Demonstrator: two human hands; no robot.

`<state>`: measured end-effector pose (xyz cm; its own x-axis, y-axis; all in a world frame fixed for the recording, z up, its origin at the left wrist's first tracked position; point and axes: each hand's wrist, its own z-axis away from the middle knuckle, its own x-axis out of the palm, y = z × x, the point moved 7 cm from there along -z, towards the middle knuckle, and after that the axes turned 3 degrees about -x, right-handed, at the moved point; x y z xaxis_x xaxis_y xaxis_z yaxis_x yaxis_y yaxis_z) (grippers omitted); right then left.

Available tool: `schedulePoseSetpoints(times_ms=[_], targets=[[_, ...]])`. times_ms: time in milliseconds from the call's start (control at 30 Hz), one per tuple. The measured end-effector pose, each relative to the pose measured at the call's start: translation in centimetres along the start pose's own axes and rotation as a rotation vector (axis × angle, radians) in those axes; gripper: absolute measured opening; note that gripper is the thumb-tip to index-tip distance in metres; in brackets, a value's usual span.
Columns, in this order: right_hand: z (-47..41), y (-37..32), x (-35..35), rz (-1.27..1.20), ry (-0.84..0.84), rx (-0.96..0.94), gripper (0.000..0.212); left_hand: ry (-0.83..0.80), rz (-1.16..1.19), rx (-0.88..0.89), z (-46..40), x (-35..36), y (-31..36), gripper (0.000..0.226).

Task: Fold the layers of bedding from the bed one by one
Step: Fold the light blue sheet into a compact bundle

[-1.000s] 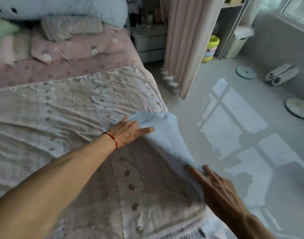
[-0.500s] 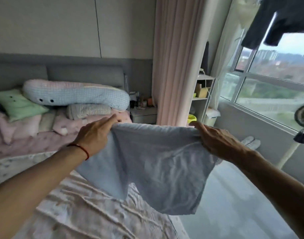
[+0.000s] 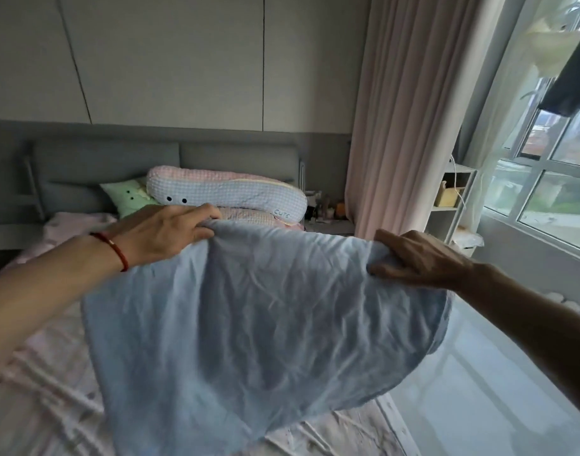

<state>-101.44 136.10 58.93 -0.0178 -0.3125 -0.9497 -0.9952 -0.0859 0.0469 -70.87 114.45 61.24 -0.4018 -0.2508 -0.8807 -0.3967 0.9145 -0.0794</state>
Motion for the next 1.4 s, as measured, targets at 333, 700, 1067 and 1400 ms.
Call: schedulePoseSetpoints(times_ms=[333,700,1067,1400], targets=[[-2.4,4.0,9.6,-0.076,-0.394,-0.035,0.05,-0.706,-0.049,-0.207,3.2,4.4,-3.3,0.055],[-12.0,11.5,18.3,0.06,-0.372,0.009,0.043,-0.617,-0.034,-0.672,3.9,12.9,-11.8,0.076],[-15.9,12.6,13.0,0.137,0.209,-0.119,0.068,0.048,-0.236,-0.564,1.5,7.9,-11.6,0.039],[3.6,5.4,33.2,0.002,0.017,-0.017,0.053,-0.156,-0.133,-0.535,21.3,28.6,-2.6,0.048]])
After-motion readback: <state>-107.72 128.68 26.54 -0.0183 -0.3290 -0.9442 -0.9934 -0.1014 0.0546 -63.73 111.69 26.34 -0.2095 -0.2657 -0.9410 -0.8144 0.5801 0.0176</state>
